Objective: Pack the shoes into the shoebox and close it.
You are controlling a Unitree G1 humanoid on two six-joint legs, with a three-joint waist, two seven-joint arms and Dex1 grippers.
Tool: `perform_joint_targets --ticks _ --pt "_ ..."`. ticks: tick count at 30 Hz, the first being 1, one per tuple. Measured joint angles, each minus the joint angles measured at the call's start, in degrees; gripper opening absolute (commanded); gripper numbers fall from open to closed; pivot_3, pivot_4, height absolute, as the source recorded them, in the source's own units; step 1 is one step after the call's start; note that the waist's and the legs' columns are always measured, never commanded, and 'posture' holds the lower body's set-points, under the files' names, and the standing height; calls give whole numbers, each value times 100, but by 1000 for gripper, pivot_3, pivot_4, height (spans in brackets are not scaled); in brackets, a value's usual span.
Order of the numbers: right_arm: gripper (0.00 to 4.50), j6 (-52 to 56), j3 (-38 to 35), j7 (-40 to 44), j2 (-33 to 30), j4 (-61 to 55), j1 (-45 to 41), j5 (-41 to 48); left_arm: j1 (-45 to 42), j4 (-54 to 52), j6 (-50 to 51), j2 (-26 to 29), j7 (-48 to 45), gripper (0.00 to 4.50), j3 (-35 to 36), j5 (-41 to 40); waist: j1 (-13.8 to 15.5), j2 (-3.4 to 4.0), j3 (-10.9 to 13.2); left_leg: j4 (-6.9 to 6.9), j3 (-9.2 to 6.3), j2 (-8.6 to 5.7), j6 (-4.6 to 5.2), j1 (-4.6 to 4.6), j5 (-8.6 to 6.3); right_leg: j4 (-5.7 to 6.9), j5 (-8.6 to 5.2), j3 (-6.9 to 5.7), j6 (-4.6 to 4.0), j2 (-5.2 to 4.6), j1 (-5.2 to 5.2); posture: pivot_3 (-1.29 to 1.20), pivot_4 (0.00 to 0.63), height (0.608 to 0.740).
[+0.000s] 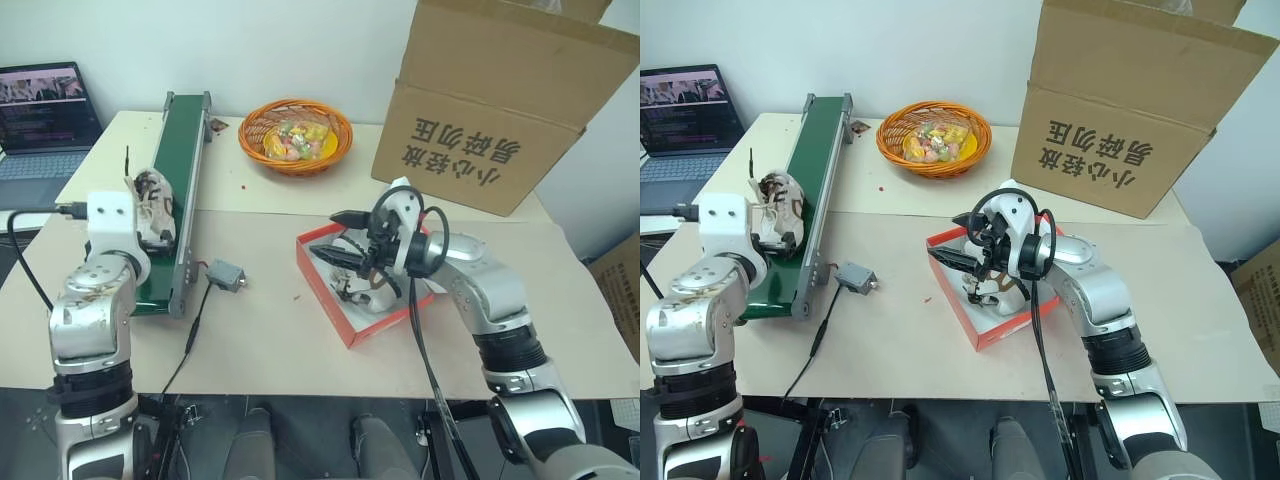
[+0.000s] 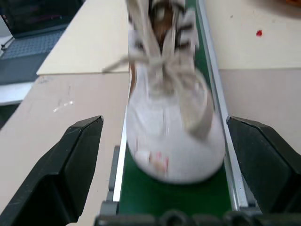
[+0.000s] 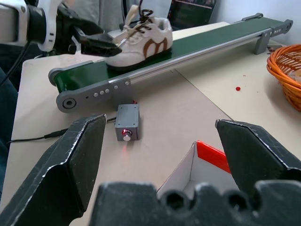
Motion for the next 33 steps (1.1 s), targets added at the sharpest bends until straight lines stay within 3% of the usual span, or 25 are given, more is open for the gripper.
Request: perform_joint_targets --ticks 8,16,18,21,26,33 --pt "4425 75 -304 -59 17 -106 -17 220 300 32 572 -402 31 4500 225 -109 -12 1 -1 2 -1 0 0 4 0 3 0 0 0 0 4 0 150 721" --pt "4500 411 -748 -264 9 -435 -401 666 349 -312 948 -831 34 2392 394 -220 84 72 -52 1 -1 -2 -2 57 -2 2 -5 1 -6 -2 25 0 150 721" --pt "4500 426 -758 -289 -16 -444 -406 667 349 -309 958 -831 21 1771 354 -222 103 75 -59 -10 -1 -1 -3 79 -2 3 -32 0 -54 -1 34 0 150 721" --pt "4500 427 -757 -319 -64 -439 -384 661 350 -300 972 -829 18 1210 343 -220 107 82 -62 -12 -1 -1 -3 82 -2 7 -31 1 -54 -1 33 0 150 721" --pt "4500 427 -757 -389 -70 -439 -385 665 344 -300 987 -821 7 884 335 -225 107 90 -68 -6 -1 -1 -3 82 -2 7 -29 2 -52 -1 37 0 150 721" --pt "4500 427 -793 -451 -68 -432 -387 667 331 -280 927 -770 33 848 241 -213 113 92 -69 -5 -1 -1 -3 82 -2 7 -29 2 -52 -1 37 0 150 721"
